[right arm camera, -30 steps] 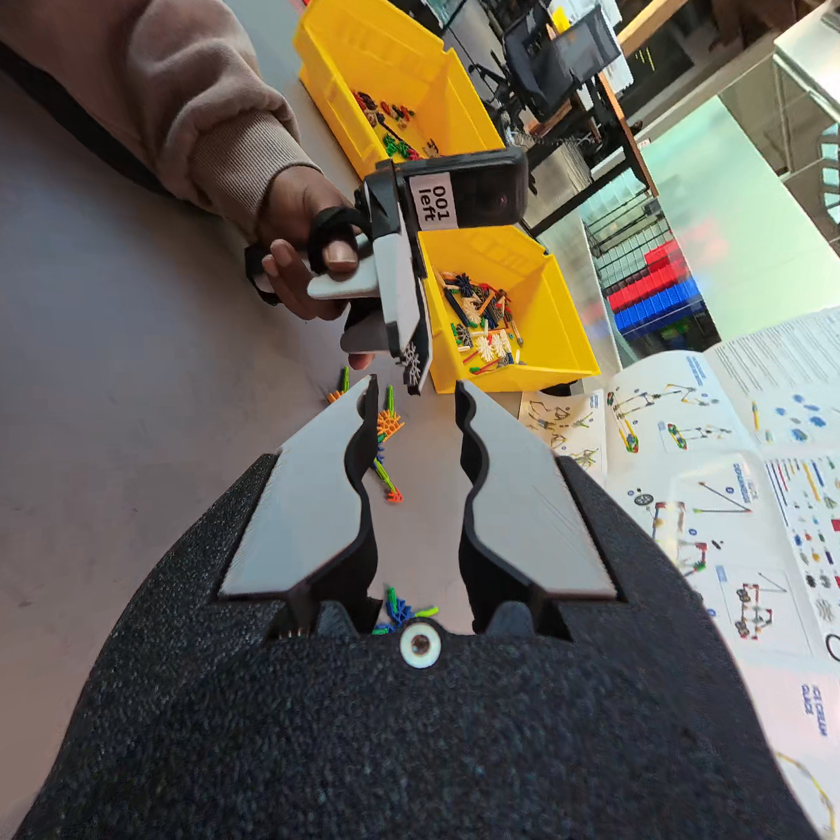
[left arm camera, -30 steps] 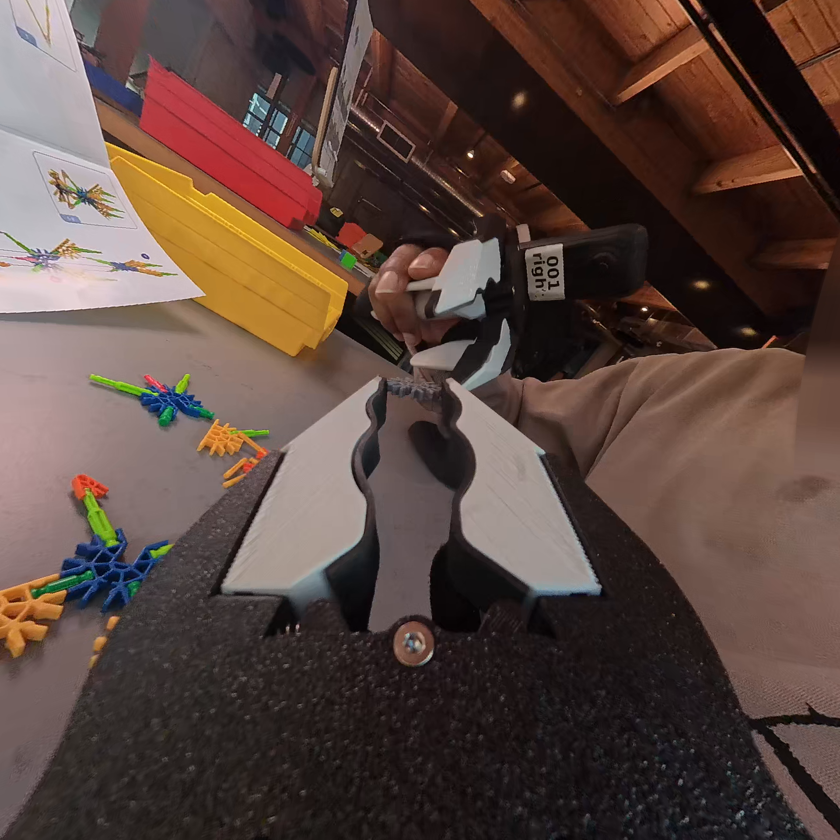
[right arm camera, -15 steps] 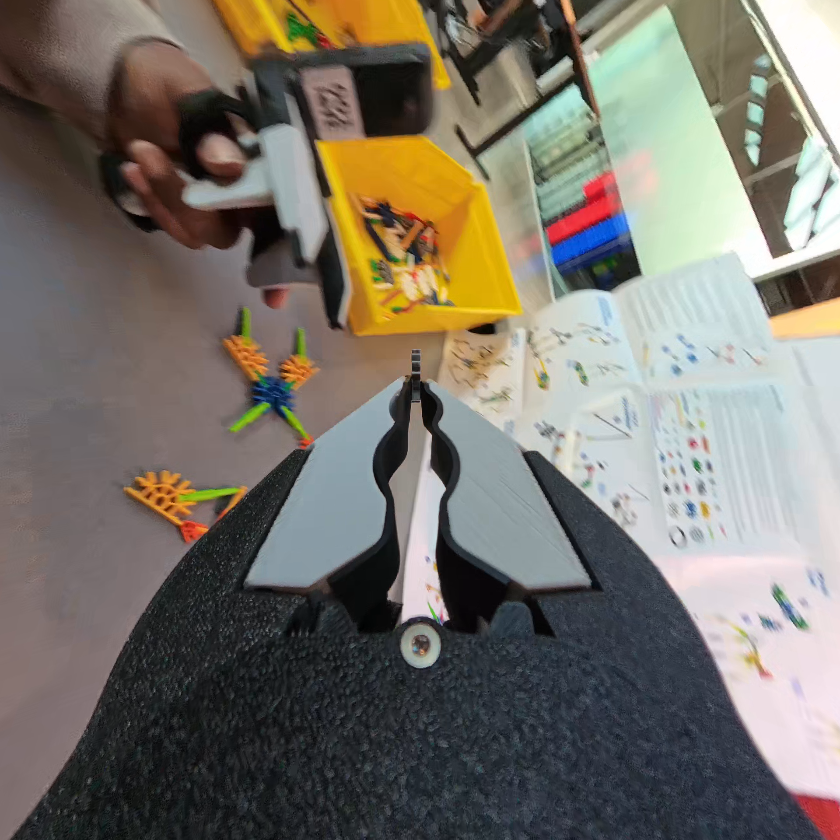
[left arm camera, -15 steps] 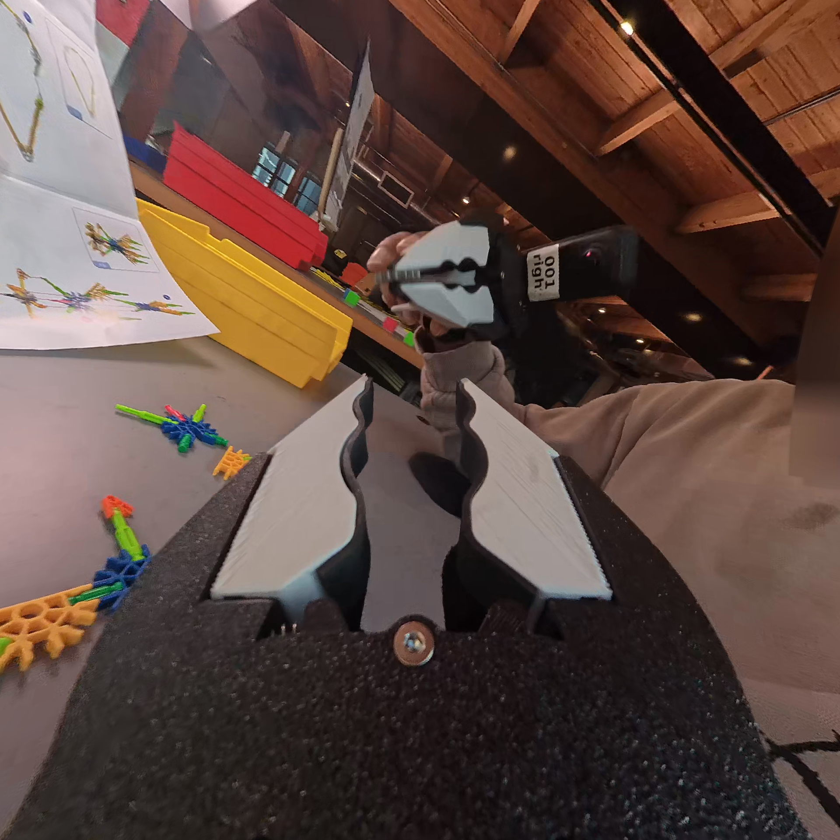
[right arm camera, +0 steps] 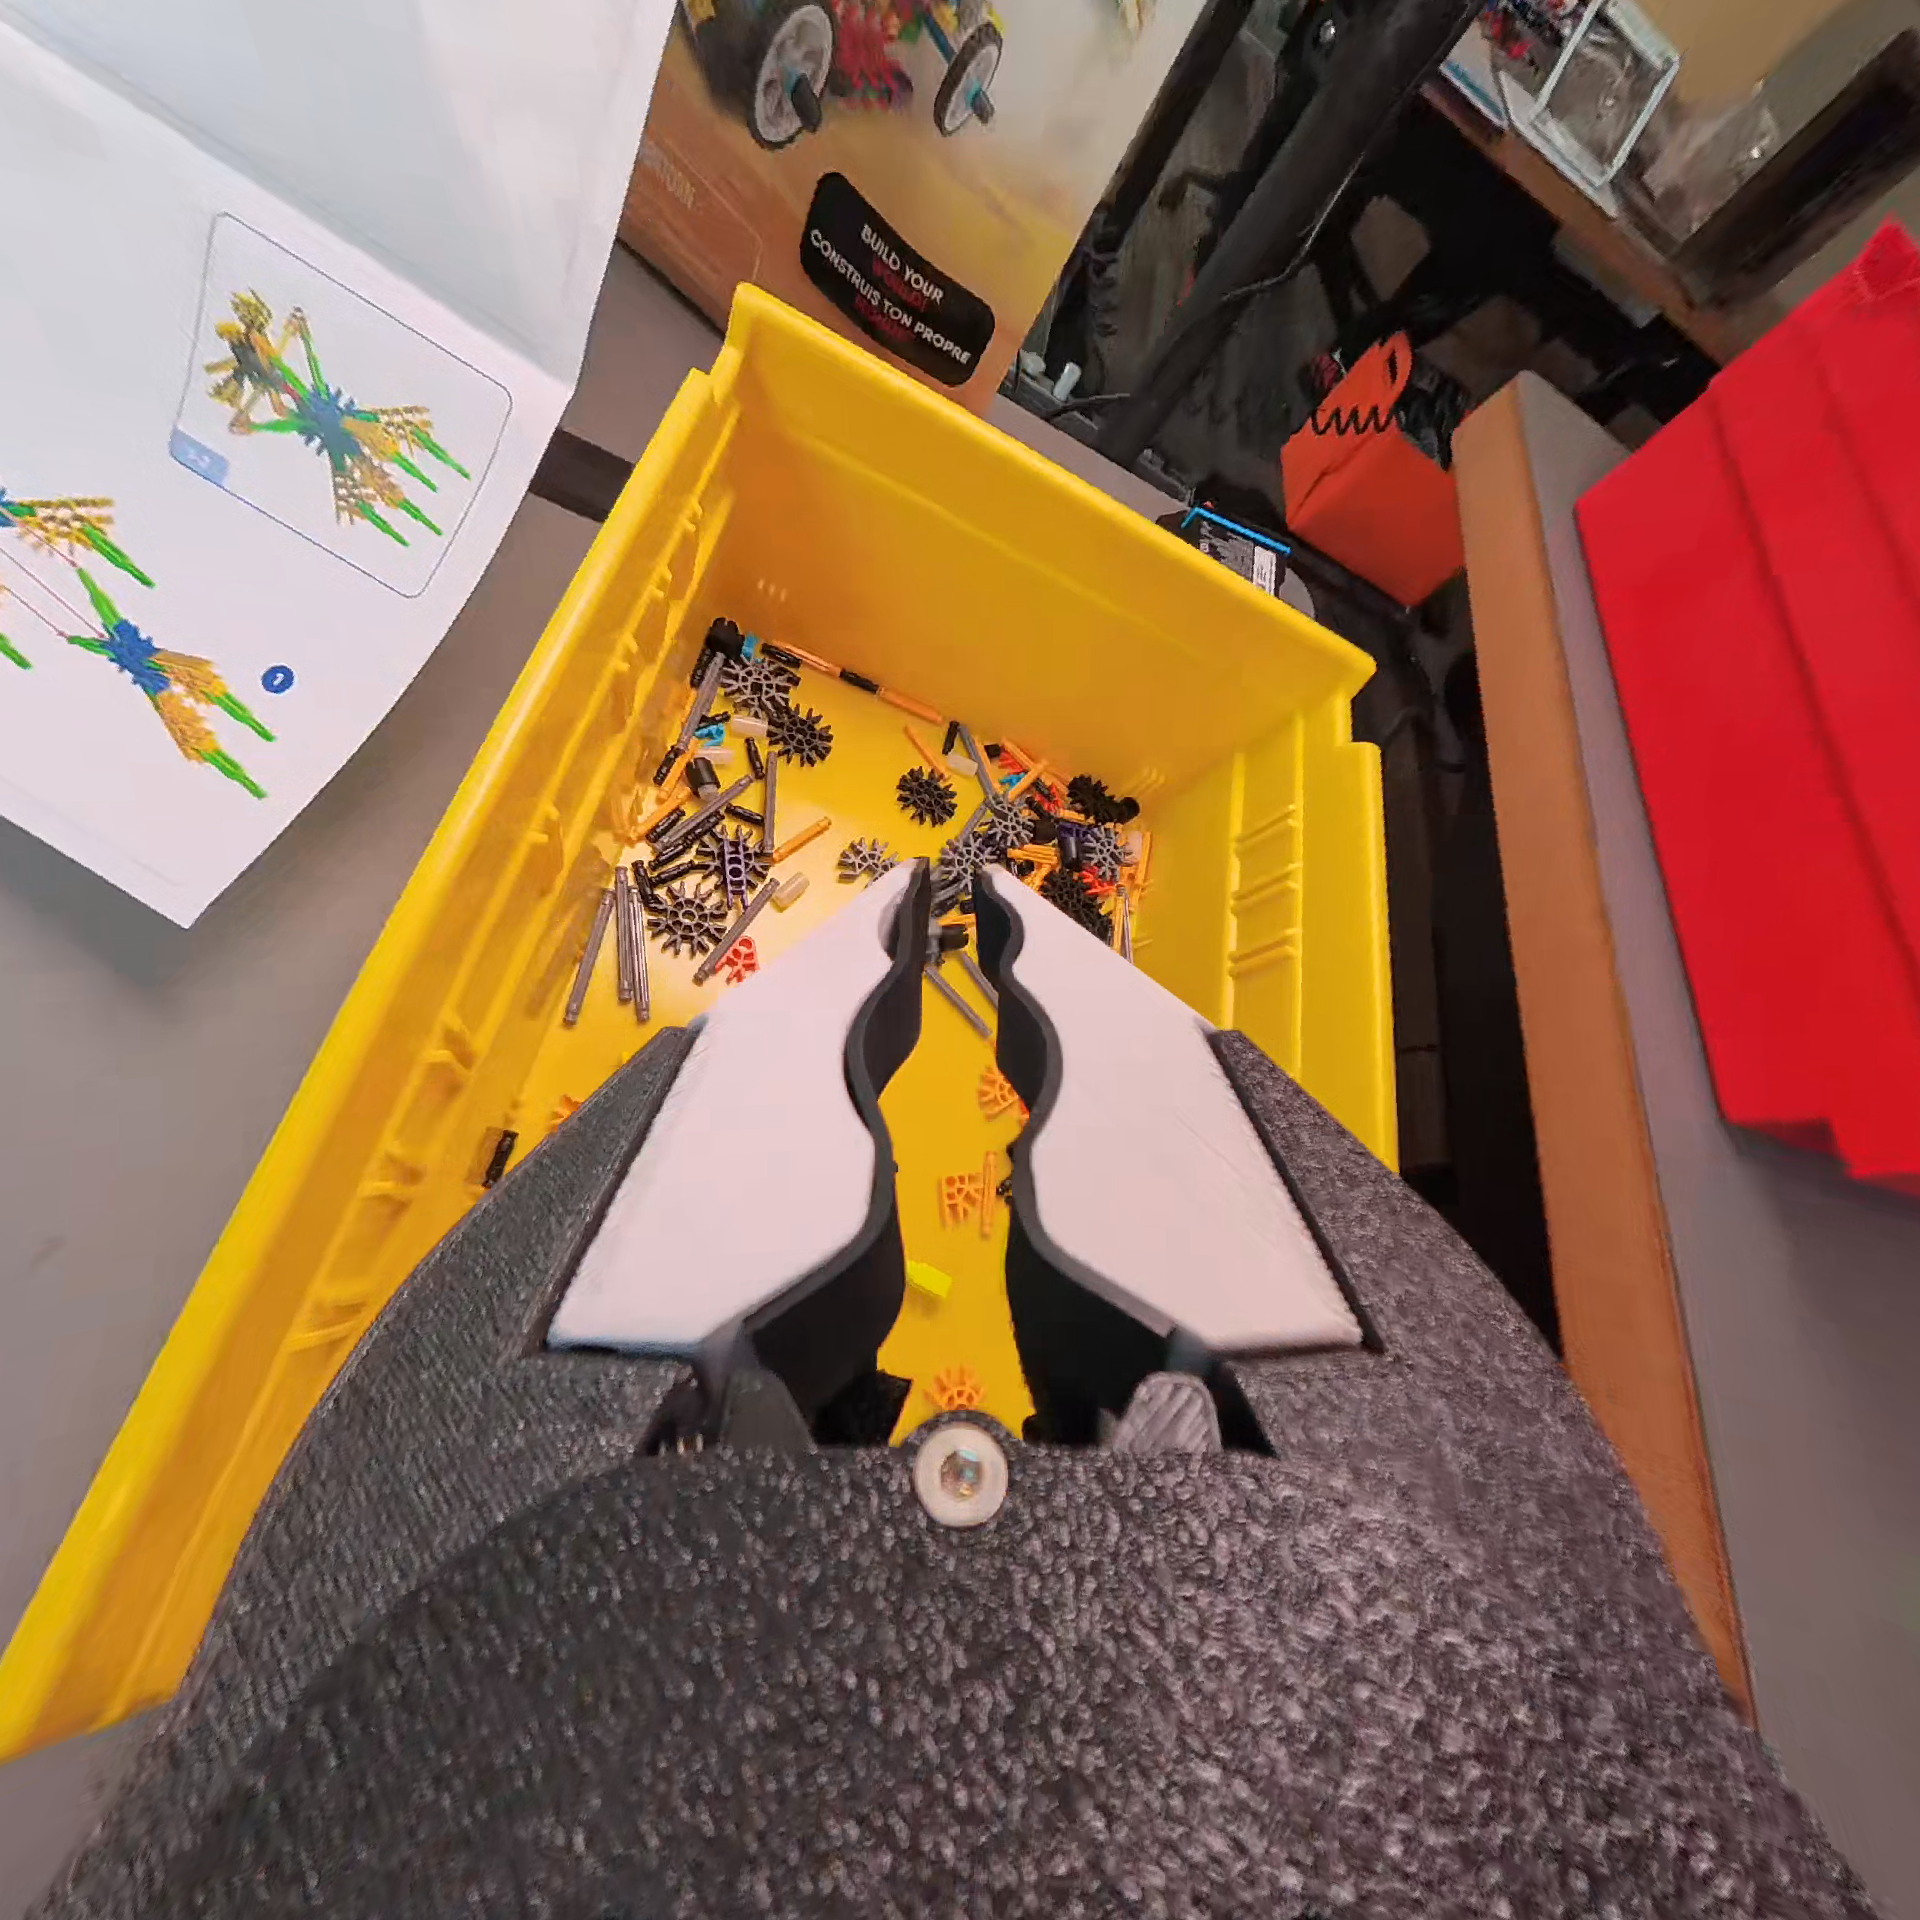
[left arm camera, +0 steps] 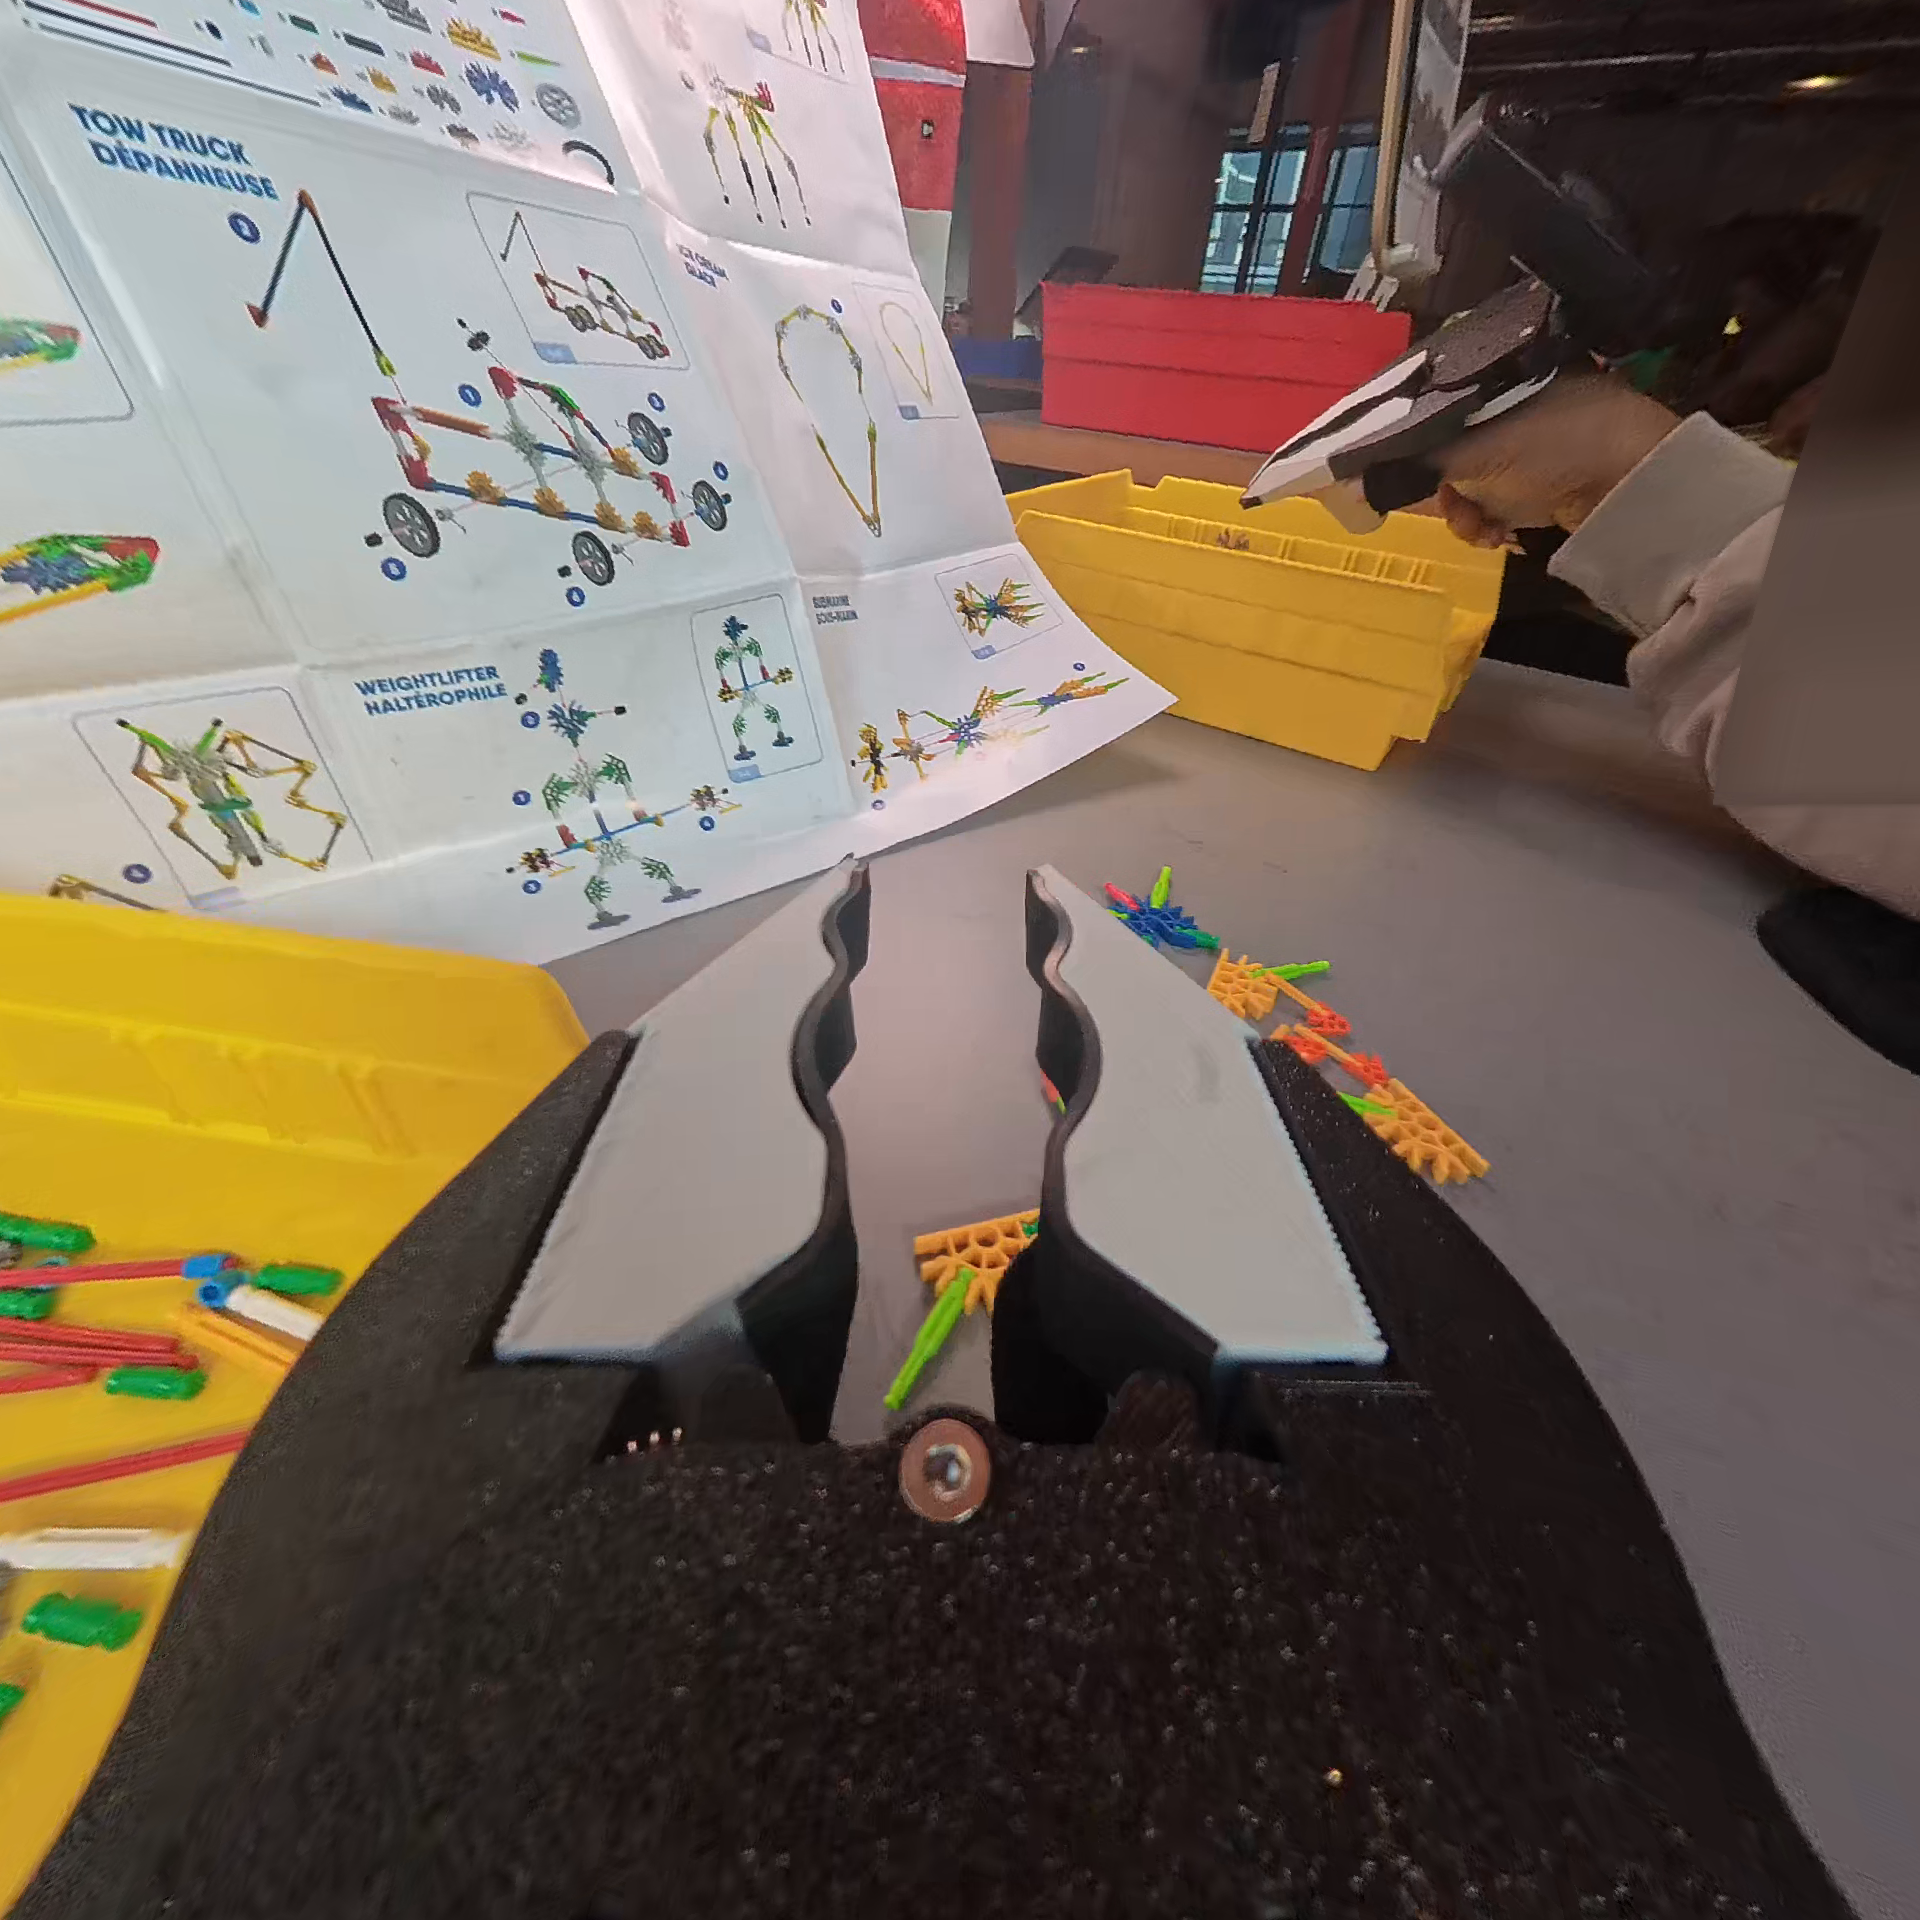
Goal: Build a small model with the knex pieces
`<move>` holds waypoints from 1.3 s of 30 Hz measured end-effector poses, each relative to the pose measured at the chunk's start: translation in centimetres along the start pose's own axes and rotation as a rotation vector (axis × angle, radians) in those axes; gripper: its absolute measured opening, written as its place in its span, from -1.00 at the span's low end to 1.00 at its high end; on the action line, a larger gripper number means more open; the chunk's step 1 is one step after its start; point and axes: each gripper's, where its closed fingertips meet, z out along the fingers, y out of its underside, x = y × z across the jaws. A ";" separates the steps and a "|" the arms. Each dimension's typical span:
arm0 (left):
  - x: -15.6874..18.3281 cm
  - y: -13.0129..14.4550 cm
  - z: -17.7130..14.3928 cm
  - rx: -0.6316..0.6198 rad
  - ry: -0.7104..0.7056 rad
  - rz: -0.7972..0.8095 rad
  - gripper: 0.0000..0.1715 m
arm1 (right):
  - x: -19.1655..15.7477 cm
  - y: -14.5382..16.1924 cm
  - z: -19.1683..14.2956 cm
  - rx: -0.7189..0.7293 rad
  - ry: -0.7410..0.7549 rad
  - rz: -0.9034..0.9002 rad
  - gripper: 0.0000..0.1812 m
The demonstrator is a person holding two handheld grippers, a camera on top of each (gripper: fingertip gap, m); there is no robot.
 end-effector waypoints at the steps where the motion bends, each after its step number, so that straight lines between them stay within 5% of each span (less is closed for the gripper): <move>1: -0.5 -0.3 0.3 -0.004 -0.021 0.033 -0.66 | 0.2 0.0 0.1 0.008 -0.006 0.018 -0.84; 4: -1.9 -2.0 0.8 0.000 -0.077 0.082 -0.70 | 0.9 -1.5 -0.8 0.105 -0.011 0.054 -0.55; 6: -2.3 -3.7 1.0 0.036 -0.073 0.047 -0.69 | -0.9 -4.7 -2.8 0.291 -0.142 0.060 -0.38; 10: -2.1 -5.2 0.8 0.089 -0.049 0.003 -0.68 | -7.6 -11.3 -10.5 0.694 -0.504 -0.017 -0.38; 14: -1.1 -1.6 0.0 -0.027 -0.052 0.088 -0.67 | -14.9 -13.5 -15.2 0.824 -0.730 -0.195 -0.46; 21: 0.3 2.6 -0.7 -0.228 0.106 0.062 -0.69 | -26.8 -12.8 -16.6 0.774 -1.080 -0.333 -0.64; 27: 0.9 6.9 -0.9 -0.443 0.183 0.103 -0.69 | -35.3 -9.0 -13.5 0.571 -1.175 -0.455 -0.68; 39: -0.2 11.8 -2.5 -0.692 0.181 0.137 -0.78 | -38.3 -5.3 -11.0 0.435 -1.155 -0.576 -0.71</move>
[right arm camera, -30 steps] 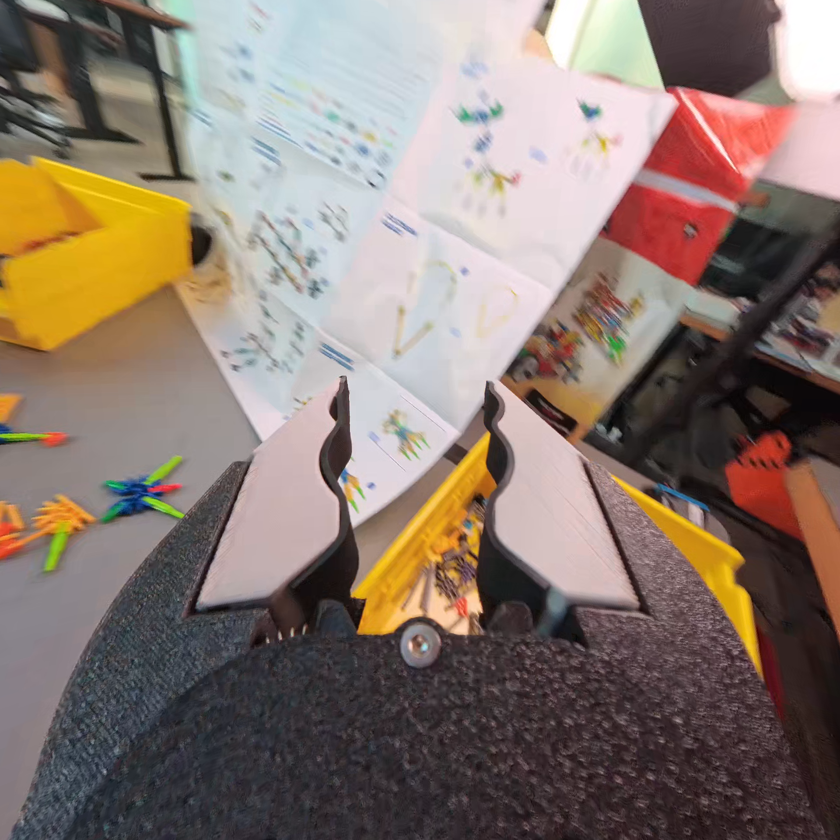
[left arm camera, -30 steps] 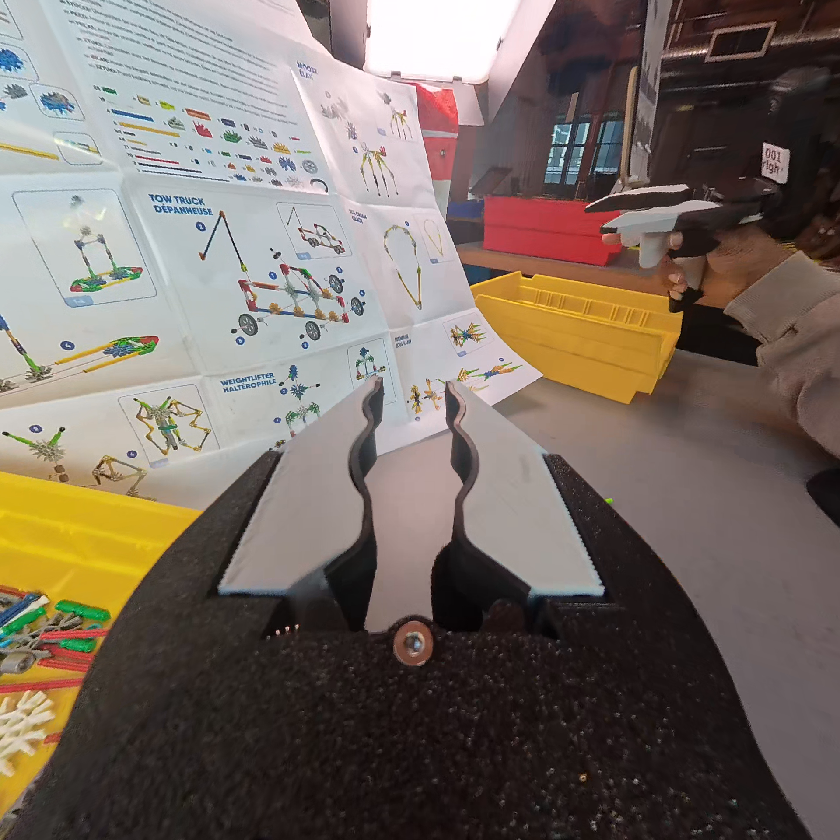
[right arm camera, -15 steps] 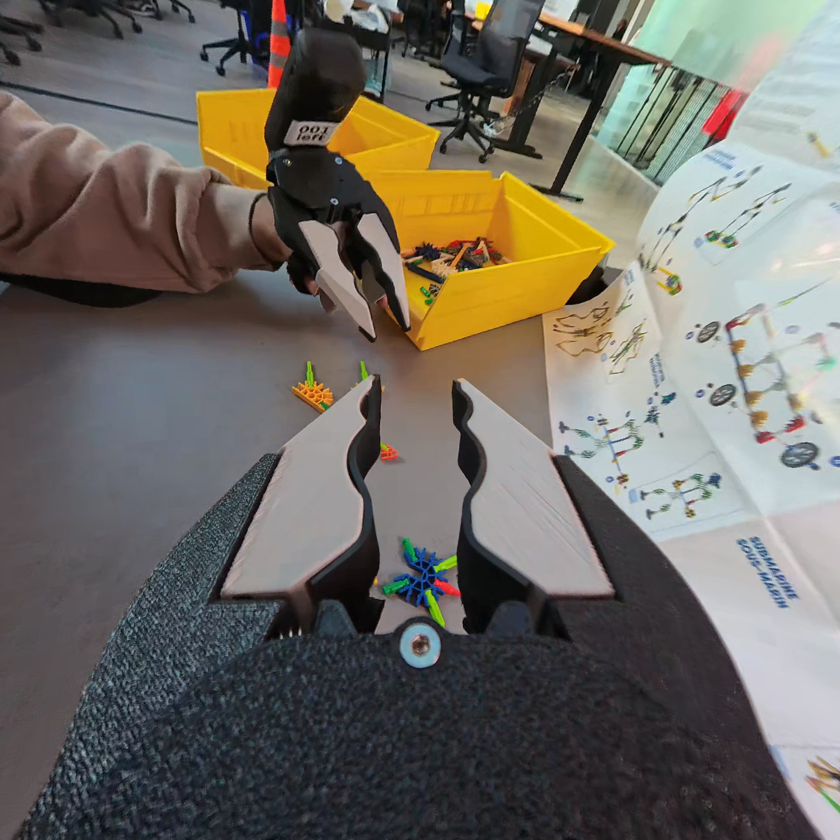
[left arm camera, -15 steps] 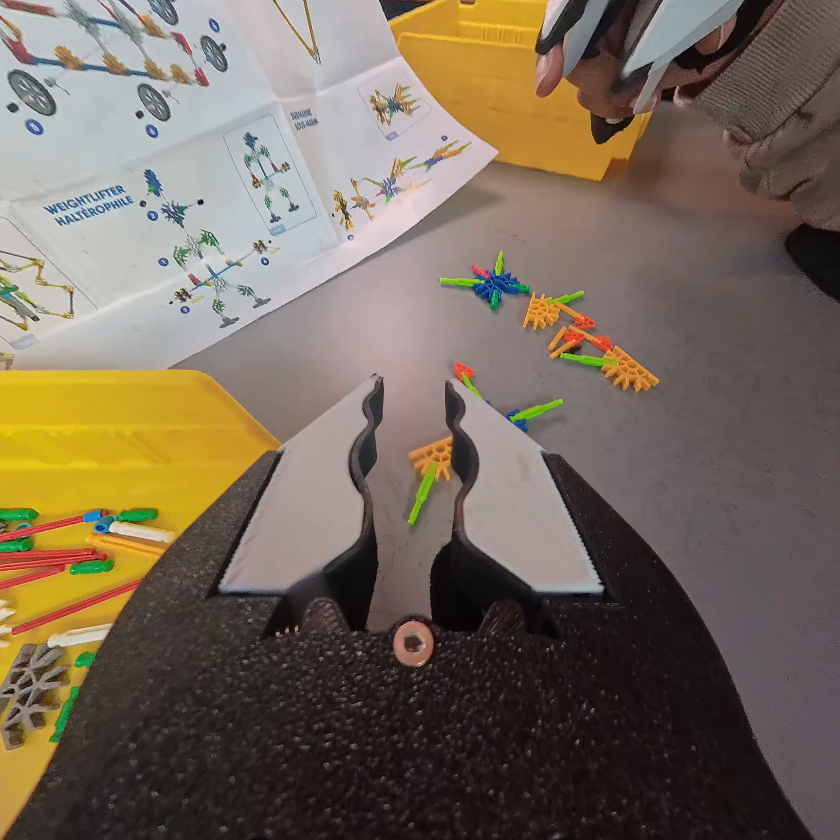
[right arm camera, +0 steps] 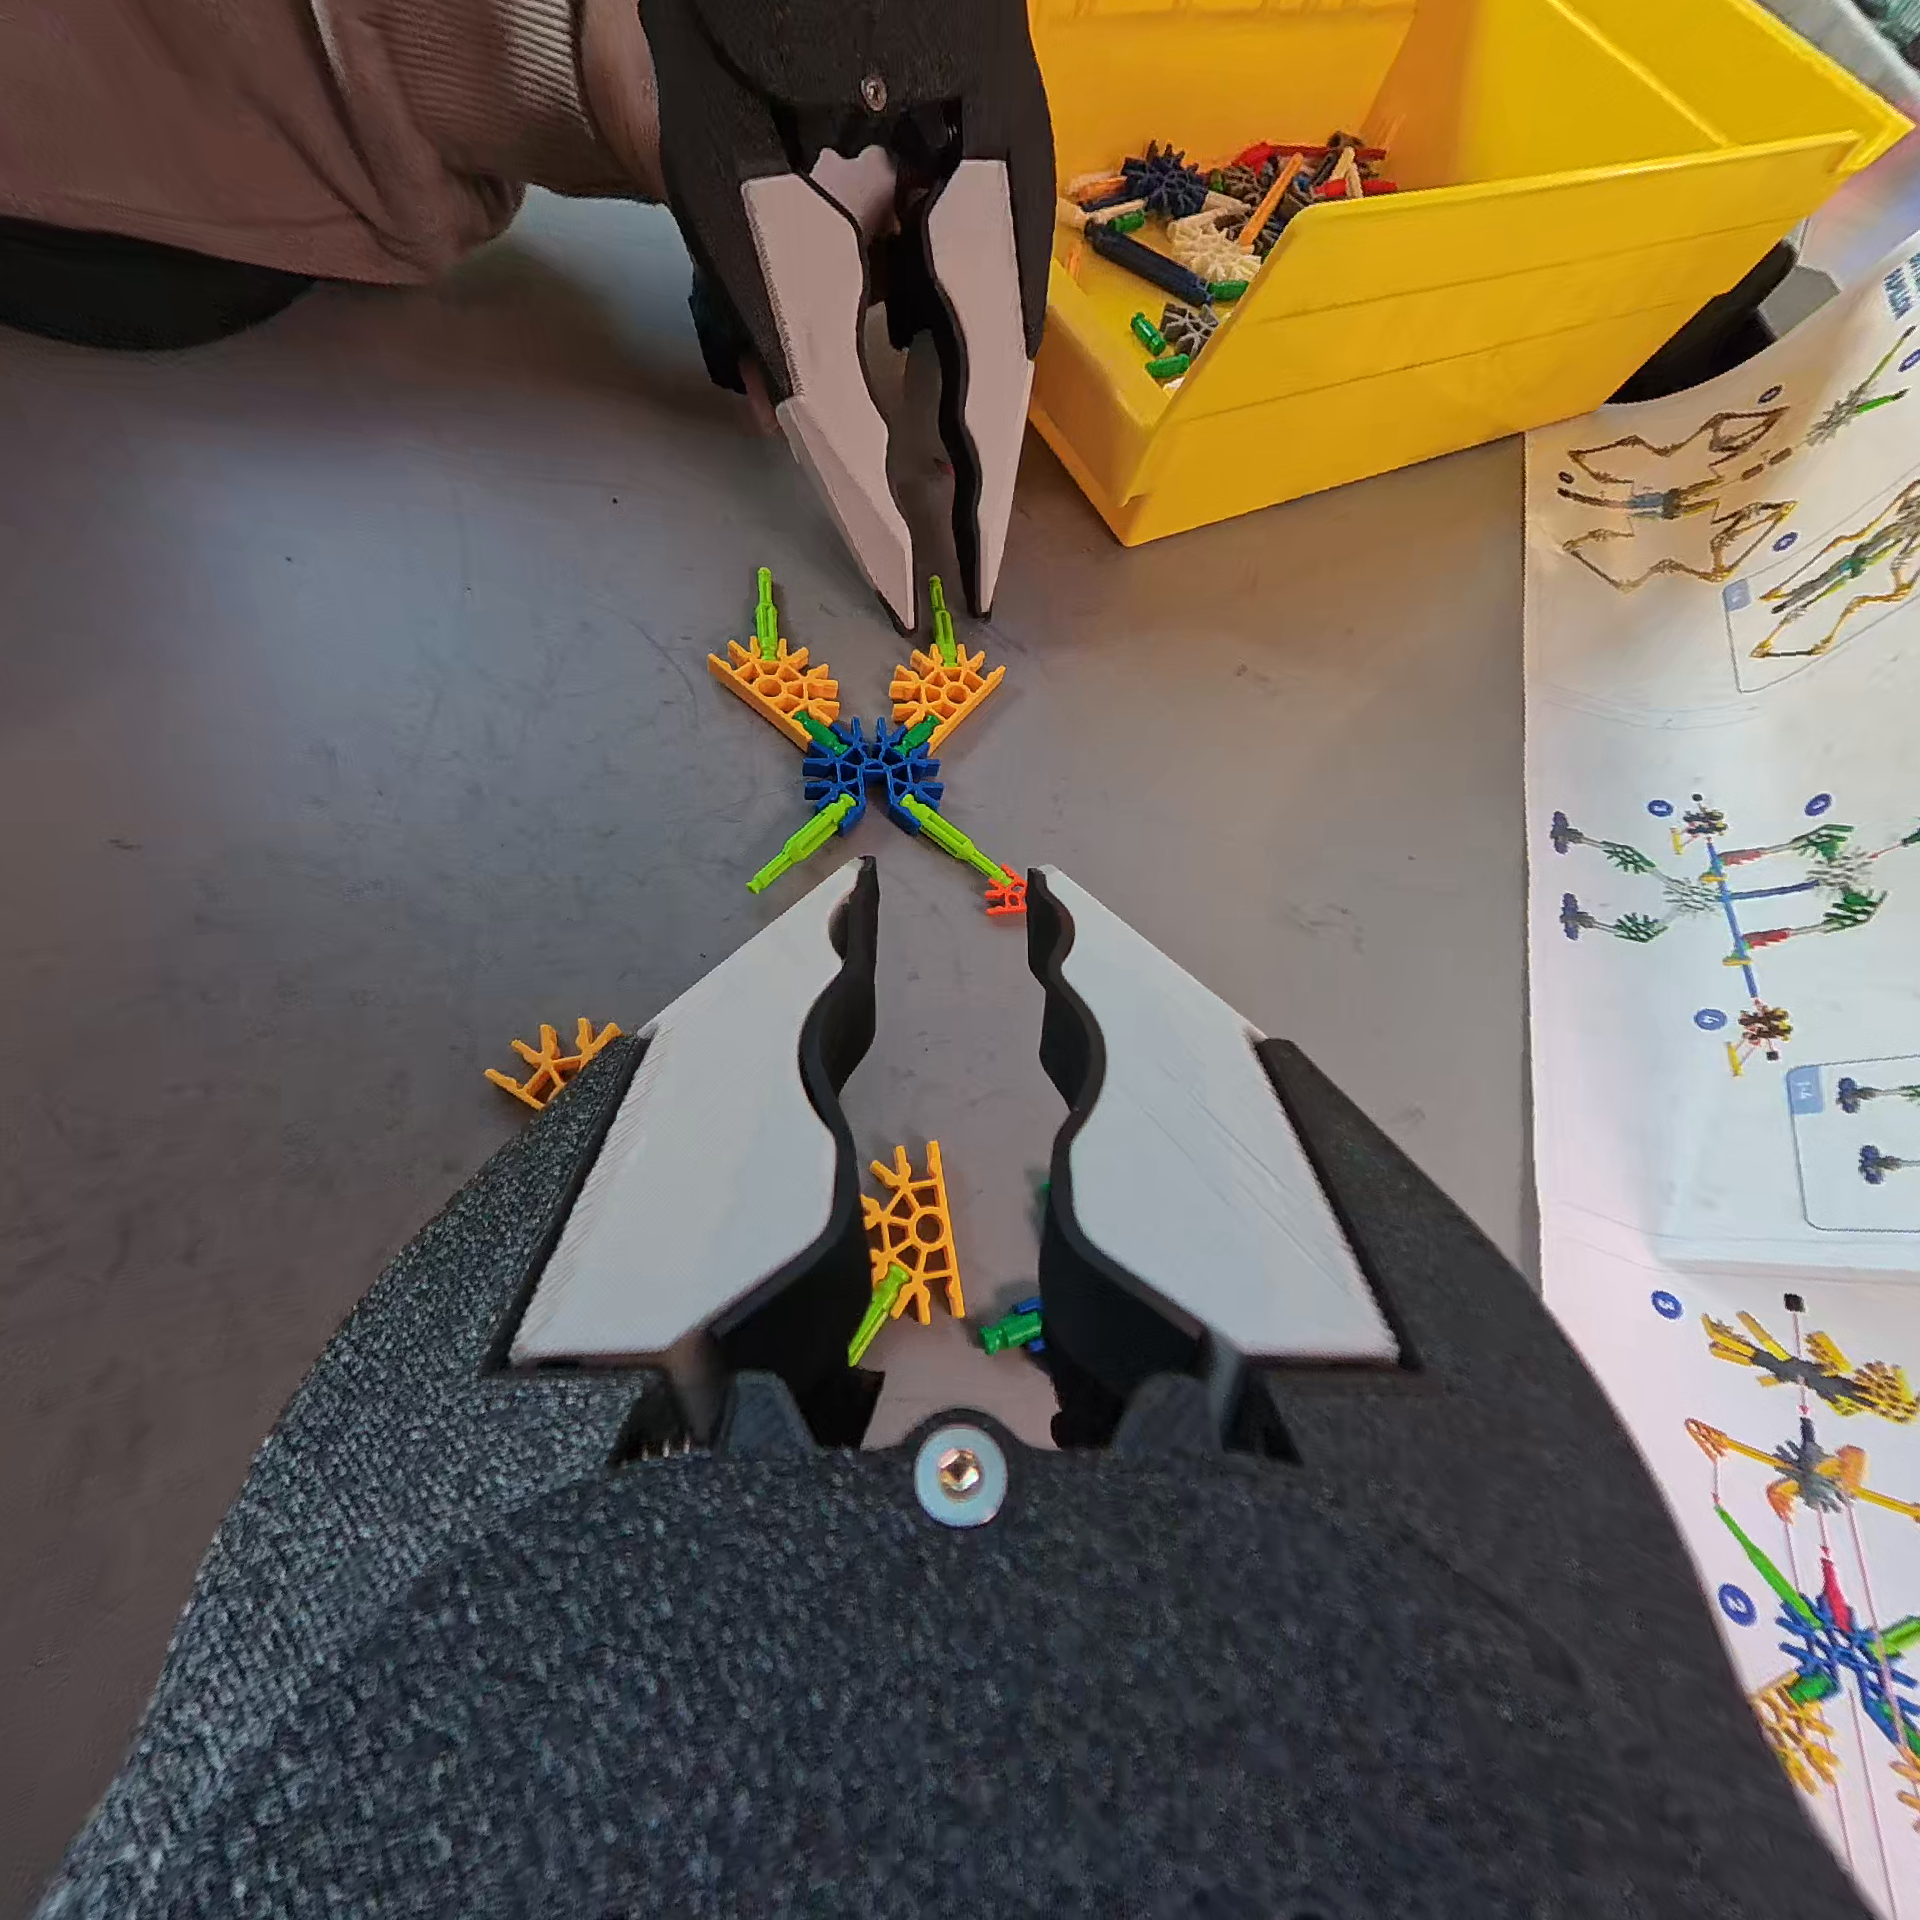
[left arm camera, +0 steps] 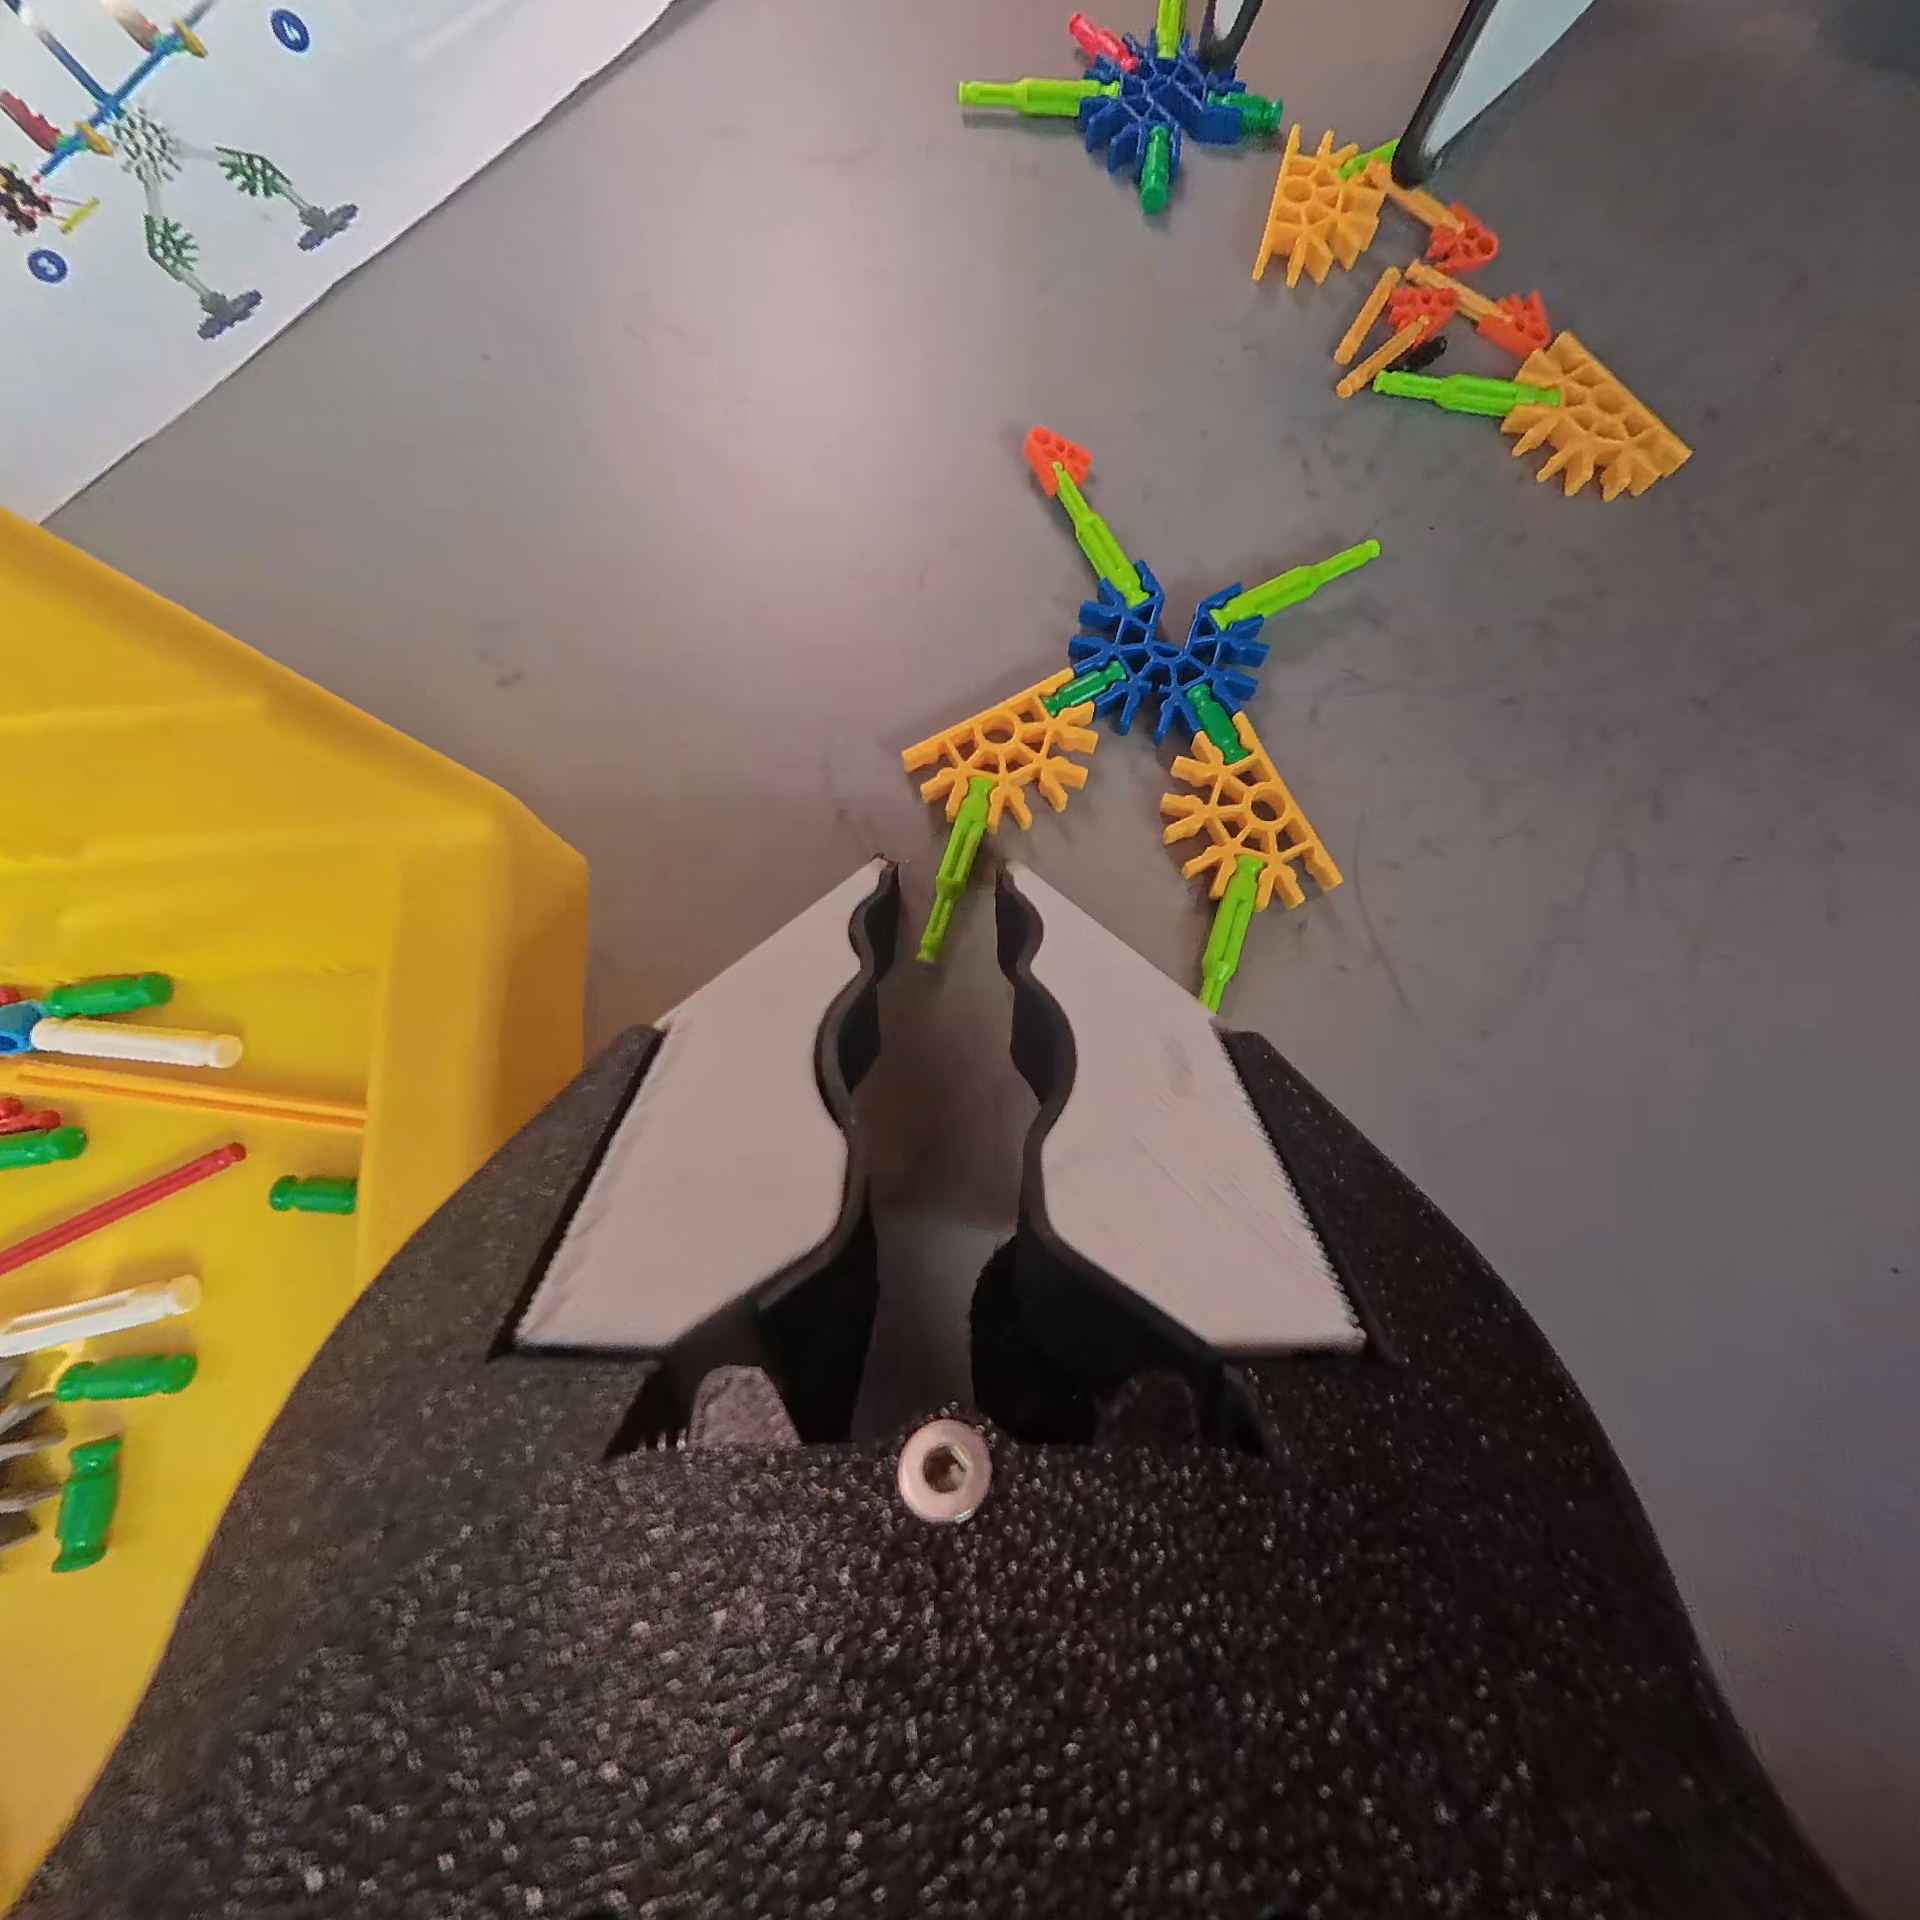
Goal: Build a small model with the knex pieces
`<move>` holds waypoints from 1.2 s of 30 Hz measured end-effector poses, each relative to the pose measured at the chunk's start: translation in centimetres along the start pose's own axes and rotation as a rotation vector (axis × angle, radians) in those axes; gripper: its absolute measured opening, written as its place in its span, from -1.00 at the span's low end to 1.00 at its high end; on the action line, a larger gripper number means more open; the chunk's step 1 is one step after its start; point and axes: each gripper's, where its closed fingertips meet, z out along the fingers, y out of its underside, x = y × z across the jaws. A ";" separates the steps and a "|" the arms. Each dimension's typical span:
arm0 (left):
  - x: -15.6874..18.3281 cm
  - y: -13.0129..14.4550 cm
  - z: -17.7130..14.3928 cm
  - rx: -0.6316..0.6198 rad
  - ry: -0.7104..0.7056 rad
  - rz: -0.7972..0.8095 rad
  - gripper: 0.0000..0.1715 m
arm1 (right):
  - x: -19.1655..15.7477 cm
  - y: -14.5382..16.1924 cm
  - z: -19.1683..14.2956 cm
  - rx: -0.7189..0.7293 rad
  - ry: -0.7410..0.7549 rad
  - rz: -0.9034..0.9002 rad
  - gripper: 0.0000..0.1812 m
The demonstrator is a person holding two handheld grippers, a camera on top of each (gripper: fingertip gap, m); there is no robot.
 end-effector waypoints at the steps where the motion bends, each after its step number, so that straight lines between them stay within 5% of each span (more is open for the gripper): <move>1: 0.0 -0.1 0.0 0.008 0.008 -0.007 -0.82 | 0.1 0.0 -0.1 0.003 0.007 -0.002 -0.72; 13: 0.2 -0.2 0.2 0.014 -0.010 0.080 -0.94 | 4.1 -0.9 -3.1 0.081 0.171 0.094 -0.69; 17: 0.3 -0.6 0.2 0.037 -0.035 0.129 -0.94 | 6.4 1.3 -5.0 -0.004 0.253 0.169 -0.30; 21: 0.5 -0.7 0.4 0.035 -0.047 0.186 -0.94 | 7.5 4.0 -6.1 -0.110 0.295 0.222 -0.11; 28: -0.1 -1.3 0.1 0.064 -0.082 0.130 -0.93 | 4.0 10.0 -5.8 -0.403 0.109 0.197 -0.45; 36: 0.4 -2.9 -1.2 0.173 0.010 0.008 -0.80 | 3.5 11.0 -5.0 -0.403 0.065 0.226 -0.77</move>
